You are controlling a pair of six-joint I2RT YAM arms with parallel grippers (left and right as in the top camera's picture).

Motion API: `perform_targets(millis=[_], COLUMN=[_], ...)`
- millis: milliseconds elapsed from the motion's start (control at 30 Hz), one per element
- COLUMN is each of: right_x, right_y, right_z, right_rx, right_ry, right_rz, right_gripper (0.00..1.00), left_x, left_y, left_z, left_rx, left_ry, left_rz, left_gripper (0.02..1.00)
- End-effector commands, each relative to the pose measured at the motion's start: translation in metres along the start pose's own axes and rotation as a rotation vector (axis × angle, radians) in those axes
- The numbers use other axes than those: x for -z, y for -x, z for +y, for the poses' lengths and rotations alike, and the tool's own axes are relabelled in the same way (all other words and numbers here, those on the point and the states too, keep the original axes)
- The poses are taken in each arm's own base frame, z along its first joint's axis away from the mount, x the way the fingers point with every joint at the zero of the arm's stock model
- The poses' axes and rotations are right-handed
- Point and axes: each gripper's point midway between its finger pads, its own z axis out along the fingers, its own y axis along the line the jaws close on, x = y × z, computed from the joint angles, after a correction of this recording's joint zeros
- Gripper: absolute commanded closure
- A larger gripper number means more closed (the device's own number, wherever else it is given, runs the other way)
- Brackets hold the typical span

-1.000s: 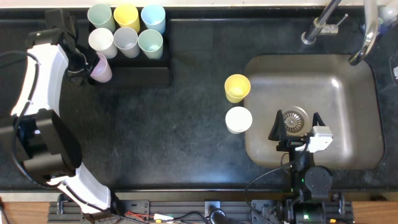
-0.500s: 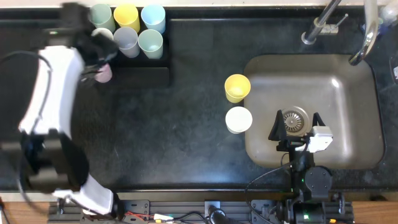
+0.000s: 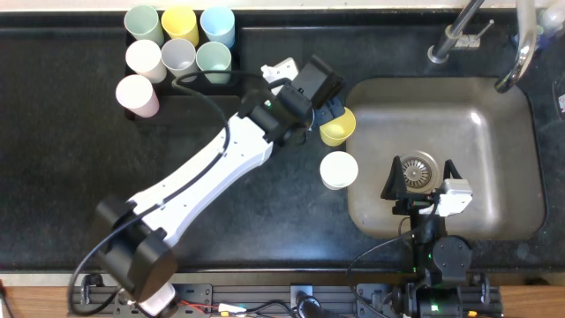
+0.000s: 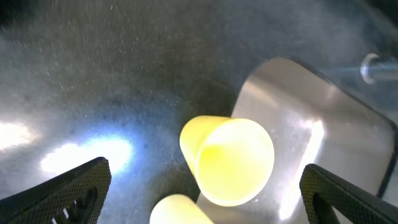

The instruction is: Store Cups

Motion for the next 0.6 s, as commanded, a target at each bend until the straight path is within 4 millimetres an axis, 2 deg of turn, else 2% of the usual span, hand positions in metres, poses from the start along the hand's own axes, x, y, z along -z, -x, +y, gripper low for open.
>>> perform_targets(millis=[33, 233, 600], right_x=[0.000, 0.000, 0.000], right_y=[-0.003, -0.003, -0.003], right_z=[-0.001, -0.001, -0.001], right_rx=[0.003, 0.003, 0.003], right_ry=[0.000, 0.000, 0.000], right_rz=[-0.001, -0.001, -0.001], right_gripper=[0.003, 0.003, 0.003], left_x=[-0.029, -0.053, -0.058], left_y=[-0.009, -0.031, -0.050], left_z=[0.013, 0.012, 0.009], left_rx=[0.094, 0.098, 0.100], left_ry=[0.052, 0.045, 0.038], left_rz=[0.073, 0.183, 0.265], left_gripper=[0.020, 0.020, 0.020])
